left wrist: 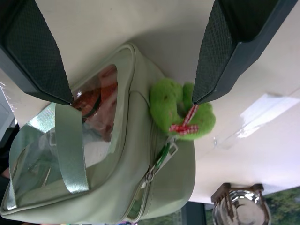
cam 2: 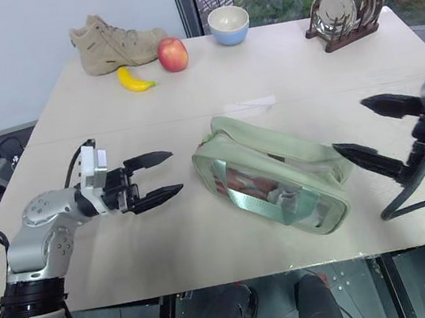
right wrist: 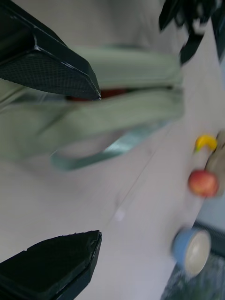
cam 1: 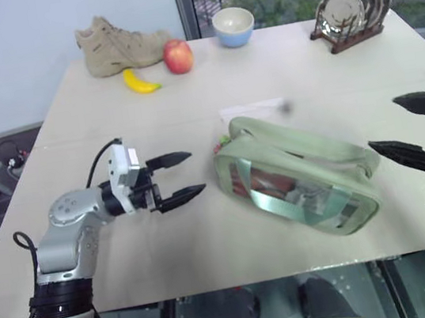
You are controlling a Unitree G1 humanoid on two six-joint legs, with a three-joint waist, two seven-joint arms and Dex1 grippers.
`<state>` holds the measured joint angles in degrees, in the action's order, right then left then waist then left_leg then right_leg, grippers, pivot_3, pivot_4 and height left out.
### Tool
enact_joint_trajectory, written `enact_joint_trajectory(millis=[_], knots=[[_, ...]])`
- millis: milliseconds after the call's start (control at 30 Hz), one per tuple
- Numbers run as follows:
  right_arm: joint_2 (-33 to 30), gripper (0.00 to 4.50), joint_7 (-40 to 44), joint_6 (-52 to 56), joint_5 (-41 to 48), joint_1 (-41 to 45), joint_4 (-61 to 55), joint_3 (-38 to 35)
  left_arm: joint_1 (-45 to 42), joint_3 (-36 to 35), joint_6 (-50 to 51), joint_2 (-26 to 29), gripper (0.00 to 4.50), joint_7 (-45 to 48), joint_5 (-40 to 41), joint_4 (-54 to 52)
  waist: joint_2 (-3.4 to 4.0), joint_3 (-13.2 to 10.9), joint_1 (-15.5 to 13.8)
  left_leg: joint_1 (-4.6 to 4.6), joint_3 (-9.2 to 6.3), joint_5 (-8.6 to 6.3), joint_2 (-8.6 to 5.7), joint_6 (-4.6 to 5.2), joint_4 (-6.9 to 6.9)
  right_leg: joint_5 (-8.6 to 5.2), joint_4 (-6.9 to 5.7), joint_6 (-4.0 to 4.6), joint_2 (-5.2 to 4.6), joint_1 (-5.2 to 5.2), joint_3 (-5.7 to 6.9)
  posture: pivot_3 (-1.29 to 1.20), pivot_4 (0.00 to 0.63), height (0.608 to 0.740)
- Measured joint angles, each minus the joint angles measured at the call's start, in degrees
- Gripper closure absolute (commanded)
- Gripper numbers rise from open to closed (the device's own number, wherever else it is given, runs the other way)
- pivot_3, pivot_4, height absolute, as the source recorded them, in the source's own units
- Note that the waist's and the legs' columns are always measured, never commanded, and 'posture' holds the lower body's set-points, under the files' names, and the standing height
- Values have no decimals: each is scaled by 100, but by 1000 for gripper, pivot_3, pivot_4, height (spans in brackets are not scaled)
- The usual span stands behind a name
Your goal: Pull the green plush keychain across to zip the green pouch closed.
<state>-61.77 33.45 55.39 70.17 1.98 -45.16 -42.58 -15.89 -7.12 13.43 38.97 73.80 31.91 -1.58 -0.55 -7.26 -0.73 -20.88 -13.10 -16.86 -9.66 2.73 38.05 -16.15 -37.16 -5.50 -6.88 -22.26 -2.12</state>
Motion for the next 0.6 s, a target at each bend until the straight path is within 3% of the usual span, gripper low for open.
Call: enact_joint_trajectory(millis=[100, 267, 433, 600], knots=[[-131, 0, -556, -174, 736, 799, -326, 1071, 11, 57, -23, 13, 232, 193, -2, 86, -3, -6, 6, -3, -4, 0, 2, 1, -4, 0, 10, 0, 0, 0, 7, 0, 150, 740], [27, 0, -1205, -190, 889, 1861, -382, 2788, -6, 56, -85, 16, 232, 306, -21, 275, -17, -18, -8, -15, -10, -2, 1, 3, 0, 0, 21, 0, -1, -2, 17, 0, 150, 740], [131, 0, -1335, -60, 360, 2084, -89, 3698, 2, 51, -147, 25, 232, 344, -21, 280, -20, -20, -7, -22, -16, -3, -2, 5, 1, 0, 23, 0, -2, -9, 27, 0, 150, 740], [144, 0, -1005, -82, -231, 2025, -25, 3957, 91, 39, -155, 33, 232, 324, -20, 267, -20, -20, 16, -28, -12, -2, -1, 5, 4, 1, 12, 0, -2, -20, 25, 0, 150, 740]])
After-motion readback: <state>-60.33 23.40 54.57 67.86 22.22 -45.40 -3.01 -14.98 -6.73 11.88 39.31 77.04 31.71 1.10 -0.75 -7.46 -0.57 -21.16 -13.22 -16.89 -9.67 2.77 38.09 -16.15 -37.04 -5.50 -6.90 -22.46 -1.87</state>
